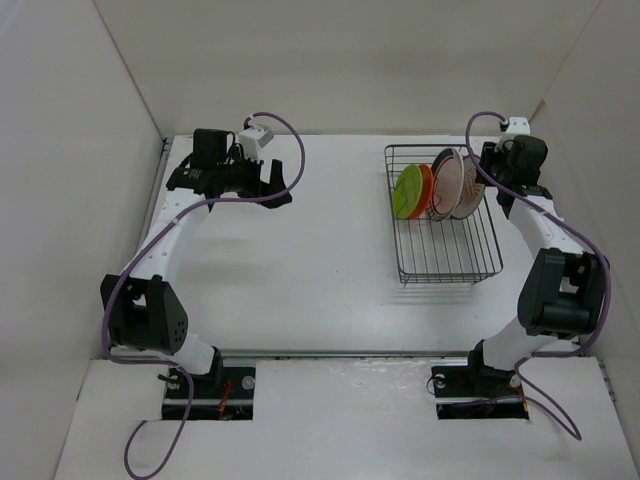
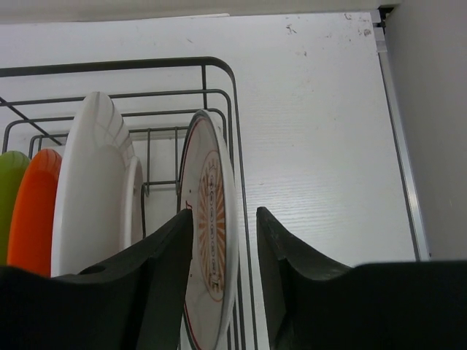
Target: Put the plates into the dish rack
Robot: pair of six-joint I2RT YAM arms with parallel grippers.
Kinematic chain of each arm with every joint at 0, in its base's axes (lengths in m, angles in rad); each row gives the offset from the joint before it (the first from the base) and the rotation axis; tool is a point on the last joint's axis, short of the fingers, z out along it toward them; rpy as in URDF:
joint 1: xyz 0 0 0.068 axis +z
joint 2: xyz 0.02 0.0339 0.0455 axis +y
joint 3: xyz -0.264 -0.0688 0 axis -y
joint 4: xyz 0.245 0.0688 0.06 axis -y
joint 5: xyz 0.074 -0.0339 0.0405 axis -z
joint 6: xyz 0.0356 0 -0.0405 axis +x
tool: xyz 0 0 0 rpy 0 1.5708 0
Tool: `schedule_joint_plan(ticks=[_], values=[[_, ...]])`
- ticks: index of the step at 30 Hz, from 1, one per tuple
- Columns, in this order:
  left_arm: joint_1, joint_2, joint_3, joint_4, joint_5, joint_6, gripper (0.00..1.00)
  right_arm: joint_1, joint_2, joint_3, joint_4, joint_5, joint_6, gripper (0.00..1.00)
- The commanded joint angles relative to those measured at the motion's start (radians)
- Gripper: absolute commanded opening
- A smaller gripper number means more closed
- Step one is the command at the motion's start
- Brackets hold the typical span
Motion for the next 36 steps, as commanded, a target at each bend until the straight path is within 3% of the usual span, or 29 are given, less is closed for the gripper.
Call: schedule_joint_plan(ticks=[1,5,7,8,11,15,19,29,36], values=[[0.0,-0.026,0.021,0.002,0.023,0.014,1.0,-0.003,-0.009,0.008,0.063,-0.019,0.017,0.46],[0.0,-0.036,0.021,0.002,0.004,0.014,1.0,-0.003,-0.066,0.008,0.063,0.019,0.028,0.65],[0.0,-0.045,0.021,0.002,-0.025,0.014,1.0,-0.003,-0.104,0.031,0.032,0.054,0.028,0.97],[0.0,-0.045,0.021,0.002,-0.04,0.014,1.0,-0.003,-0.116,0.042,0.02,0.055,0.039,1.0],[0.0,-0.055,0.033,0.012,-0.118,-0.009,1.0,-0.003,-0.176,0.083,-0.031,0.064,0.059,1.0],[0.0,-0.065,0.085,0.053,-0.413,-0.075,1.0,-0.003,-0.21,0.209,-0.205,-0.01,0.119,1.0],[0.08,-0.065,0.174,0.053,-0.583,-0.118,1.0,0.025,-0.297,0.246,-0.318,-0.086,0.143,1.0],[0.201,-0.233,0.246,0.025,-0.736,-0.12,1.0,0.106,-0.671,0.252,-0.502,-0.016,0.163,1.0],[0.201,-0.437,0.147,0.013,-0.736,-0.111,1.0,0.117,-0.84,0.218,-0.615,-0.034,0.177,1.0]])
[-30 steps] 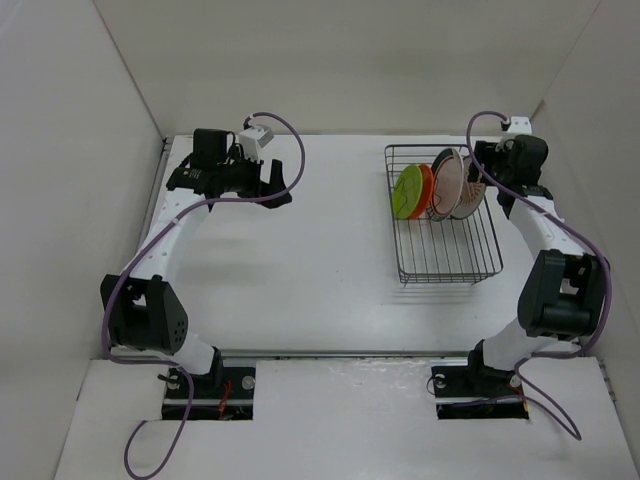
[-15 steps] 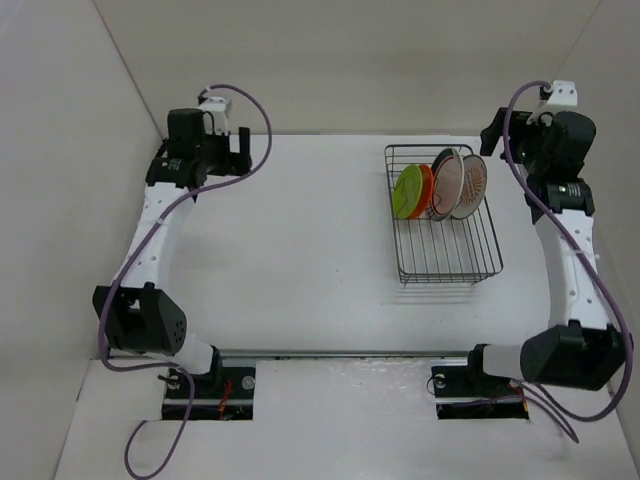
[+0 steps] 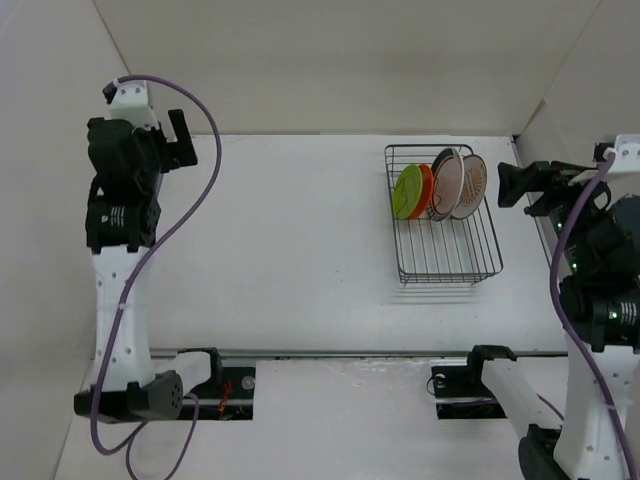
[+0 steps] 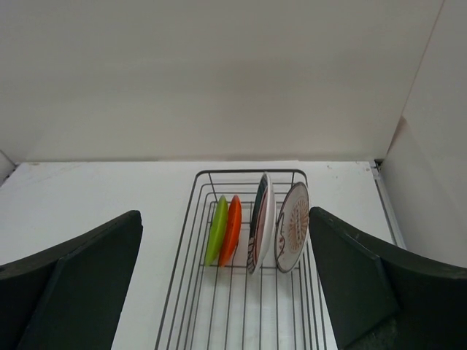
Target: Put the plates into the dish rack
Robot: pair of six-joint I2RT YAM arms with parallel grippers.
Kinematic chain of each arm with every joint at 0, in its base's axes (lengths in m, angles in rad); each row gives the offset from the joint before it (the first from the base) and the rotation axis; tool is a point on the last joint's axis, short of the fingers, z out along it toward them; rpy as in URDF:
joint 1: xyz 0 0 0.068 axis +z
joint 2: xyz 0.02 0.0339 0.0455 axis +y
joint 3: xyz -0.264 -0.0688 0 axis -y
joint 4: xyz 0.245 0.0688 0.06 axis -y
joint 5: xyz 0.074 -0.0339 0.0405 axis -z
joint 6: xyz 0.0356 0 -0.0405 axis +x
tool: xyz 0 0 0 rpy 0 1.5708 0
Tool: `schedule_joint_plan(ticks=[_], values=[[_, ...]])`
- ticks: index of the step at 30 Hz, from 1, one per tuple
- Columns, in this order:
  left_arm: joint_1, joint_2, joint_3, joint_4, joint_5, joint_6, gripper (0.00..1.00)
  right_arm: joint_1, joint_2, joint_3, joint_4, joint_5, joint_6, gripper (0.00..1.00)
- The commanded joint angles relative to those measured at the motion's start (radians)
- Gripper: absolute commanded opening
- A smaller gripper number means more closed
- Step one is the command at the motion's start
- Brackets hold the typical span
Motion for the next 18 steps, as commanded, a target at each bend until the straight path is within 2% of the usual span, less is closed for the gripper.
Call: schedule_joint_plan(ticks=[1,7,13,18], values=[[-0.001,-0.111,-0.045,0.001,-0.026,0.006,1.0,0.01,-0.042,-0.008,-0.099,0.01,0.019,1.0],[-0.001,-0.266,-0.152,-0.008,-0.026,0.017,1.0,0.047,-0.137,-0.04,-0.151,0.081,-0.016,1.0],[-0.001,-0.277,-0.215,-0.021,-0.026,-0.006,1.0,0.047,-0.192,-0.113,-0.087,0.128,-0.004,1.0],[-0.001,-0.286,-0.228,-0.007,0.005,-0.026,1.0,0.047,-0.203,-0.113,-0.077,0.148,0.008,1.0]])
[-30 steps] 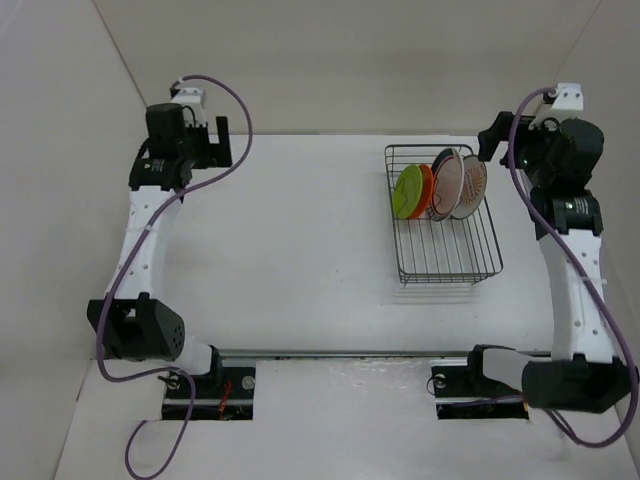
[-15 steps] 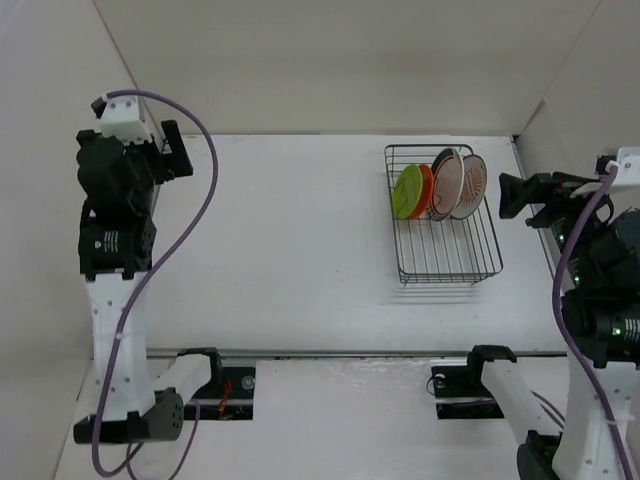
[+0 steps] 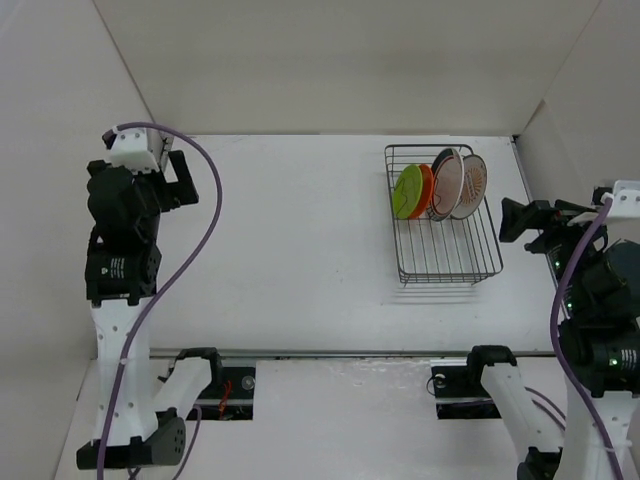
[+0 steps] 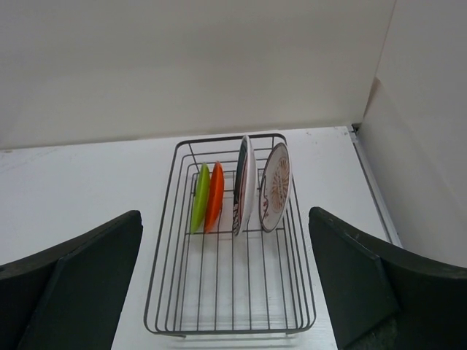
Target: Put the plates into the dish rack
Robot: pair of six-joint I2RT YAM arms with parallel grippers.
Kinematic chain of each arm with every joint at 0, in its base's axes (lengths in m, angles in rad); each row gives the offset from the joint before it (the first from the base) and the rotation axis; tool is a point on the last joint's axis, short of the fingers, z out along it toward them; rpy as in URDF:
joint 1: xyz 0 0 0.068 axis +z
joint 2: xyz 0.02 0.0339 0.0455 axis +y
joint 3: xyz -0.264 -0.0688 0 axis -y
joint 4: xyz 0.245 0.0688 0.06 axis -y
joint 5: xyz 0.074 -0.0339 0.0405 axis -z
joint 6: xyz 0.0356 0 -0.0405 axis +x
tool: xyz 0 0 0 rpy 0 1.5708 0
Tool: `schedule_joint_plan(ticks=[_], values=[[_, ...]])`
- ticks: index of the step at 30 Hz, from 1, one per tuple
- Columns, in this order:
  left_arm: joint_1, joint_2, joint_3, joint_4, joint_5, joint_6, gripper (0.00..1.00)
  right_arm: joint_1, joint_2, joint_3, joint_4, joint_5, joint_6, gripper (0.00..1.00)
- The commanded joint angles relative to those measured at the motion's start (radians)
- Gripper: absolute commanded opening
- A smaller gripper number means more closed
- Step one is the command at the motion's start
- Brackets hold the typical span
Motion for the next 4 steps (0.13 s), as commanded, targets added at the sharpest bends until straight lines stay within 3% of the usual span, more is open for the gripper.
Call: schedule_joint_plan(ticks=[1,4], values=[[0.008,0.005,-0.005,0.032,0.015,-0.023,1.0,0.007,-0.006,0.0,0.051,0.035,0.011,1.0],[0.008,0.005,-0.005,0.032,0.015,-0.023,1.0,0.007,-0.006,0.0,0.061,0.035,0.011,1.0]])
